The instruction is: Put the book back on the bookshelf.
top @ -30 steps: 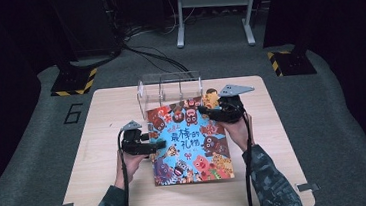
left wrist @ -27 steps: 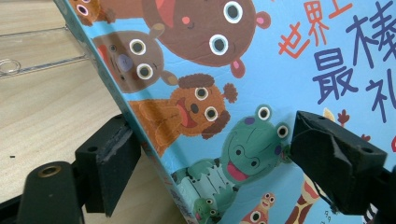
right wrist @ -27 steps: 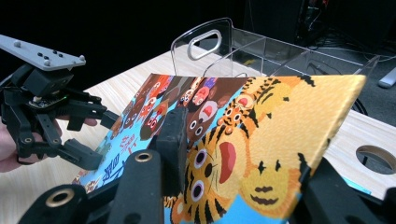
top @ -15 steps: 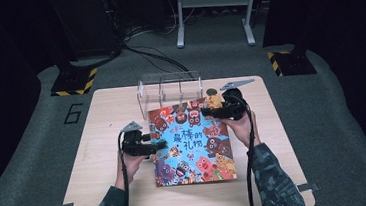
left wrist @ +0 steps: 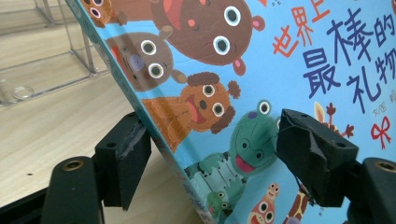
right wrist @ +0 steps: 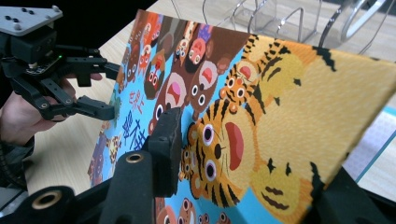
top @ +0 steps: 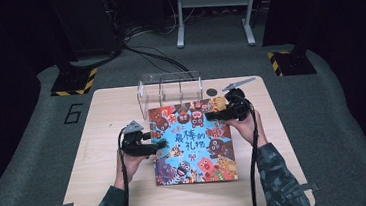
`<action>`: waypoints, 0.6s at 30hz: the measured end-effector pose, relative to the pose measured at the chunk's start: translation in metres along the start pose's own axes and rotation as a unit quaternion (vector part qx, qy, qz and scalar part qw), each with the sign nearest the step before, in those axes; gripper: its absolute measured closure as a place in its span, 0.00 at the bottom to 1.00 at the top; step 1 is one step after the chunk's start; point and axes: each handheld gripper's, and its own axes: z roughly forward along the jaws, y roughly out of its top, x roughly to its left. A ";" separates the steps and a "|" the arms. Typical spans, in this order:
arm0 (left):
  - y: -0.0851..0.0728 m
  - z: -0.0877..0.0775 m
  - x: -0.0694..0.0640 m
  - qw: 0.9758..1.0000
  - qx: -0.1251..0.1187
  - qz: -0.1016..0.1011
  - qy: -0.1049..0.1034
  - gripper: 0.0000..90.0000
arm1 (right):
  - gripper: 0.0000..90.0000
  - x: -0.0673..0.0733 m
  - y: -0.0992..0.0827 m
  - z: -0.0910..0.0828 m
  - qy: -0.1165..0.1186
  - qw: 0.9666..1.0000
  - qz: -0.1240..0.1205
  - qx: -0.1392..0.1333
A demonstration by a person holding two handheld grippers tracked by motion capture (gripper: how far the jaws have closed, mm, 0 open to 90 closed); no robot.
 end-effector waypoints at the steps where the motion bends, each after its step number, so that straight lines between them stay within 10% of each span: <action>1: 0.000 -0.001 -0.002 1.000 -0.003 -0.007 0.001 0.31 | 0.60 0.000 -0.001 0.000 0.000 1.000 0.007 0.000; 18: 0.012 -0.019 -0.010 0.997 -0.008 0.053 0.053 0.44 | 0.53 0.002 -0.003 -0.001 -0.011 1.000 -0.017 -0.003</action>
